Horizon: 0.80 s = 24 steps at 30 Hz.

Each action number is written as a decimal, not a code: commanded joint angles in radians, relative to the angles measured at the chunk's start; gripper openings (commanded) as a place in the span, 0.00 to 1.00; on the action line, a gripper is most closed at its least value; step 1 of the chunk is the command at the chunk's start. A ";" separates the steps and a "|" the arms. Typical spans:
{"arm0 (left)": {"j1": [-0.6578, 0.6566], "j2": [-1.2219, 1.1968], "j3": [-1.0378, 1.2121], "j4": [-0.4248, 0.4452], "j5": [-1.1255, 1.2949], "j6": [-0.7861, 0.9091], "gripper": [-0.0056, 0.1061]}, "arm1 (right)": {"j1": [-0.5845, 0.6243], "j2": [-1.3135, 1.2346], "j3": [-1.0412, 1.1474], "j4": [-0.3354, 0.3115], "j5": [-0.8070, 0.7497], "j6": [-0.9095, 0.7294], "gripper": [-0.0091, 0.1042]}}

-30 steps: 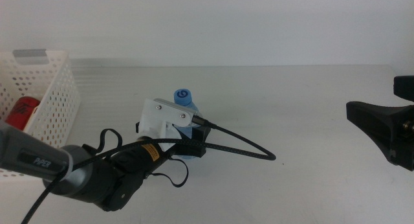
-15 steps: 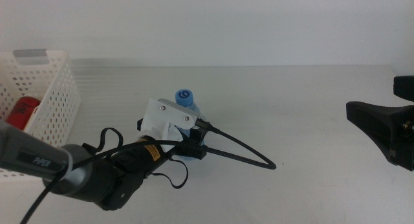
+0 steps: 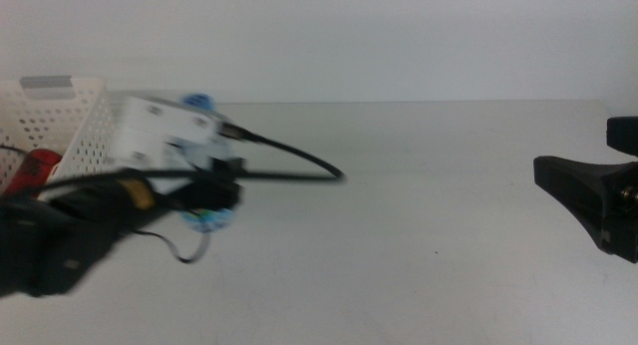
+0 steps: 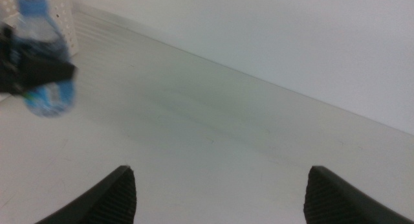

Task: Use arms to grab the bottles and put them into the dustbin to the left of the table.

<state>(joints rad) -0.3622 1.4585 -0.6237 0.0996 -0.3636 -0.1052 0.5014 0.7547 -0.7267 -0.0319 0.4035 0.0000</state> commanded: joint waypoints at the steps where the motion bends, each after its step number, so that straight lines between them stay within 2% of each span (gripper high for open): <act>1: 0.058 -0.124 -0.035 0.038 0.015 -0.051 0.01 | 0.003 -0.004 -0.026 -0.007 -0.066 -0.013 0.68; 6: 0.165 -0.220 -0.141 0.227 0.337 -0.148 0.01 | 0.003 -0.004 -0.026 -0.007 -0.066 -0.013 0.68; 8: 0.192 -0.235 -0.197 0.267 0.423 -0.157 0.01 | 0.003 -0.004 -0.026 -0.007 -0.066 -0.013 0.68; 13: 0.241 -0.219 -0.363 0.253 0.648 -0.110 0.01 | 0.003 -0.004 -0.026 -0.007 -0.066 -0.013 0.68; 16: 0.282 -0.189 -0.455 0.184 0.728 -0.019 0.01 | 0.003 -0.004 -0.026 -0.007 -0.066 -0.013 0.68; 19: 0.339 -0.153 -0.524 0.069 0.787 0.117 0.01 | 0.003 -0.004 -0.026 -0.007 -0.066 -0.013 0.68; 24: 0.477 -0.058 -0.681 -0.229 0.954 0.422 0.01 | 0.003 -0.004 -0.026 -0.007 -0.066 -0.013 0.68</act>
<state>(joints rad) 0.0738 1.4075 -1.2154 -0.0196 0.6118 0.2125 0.5014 0.7547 -0.7267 -0.0319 0.4035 0.0000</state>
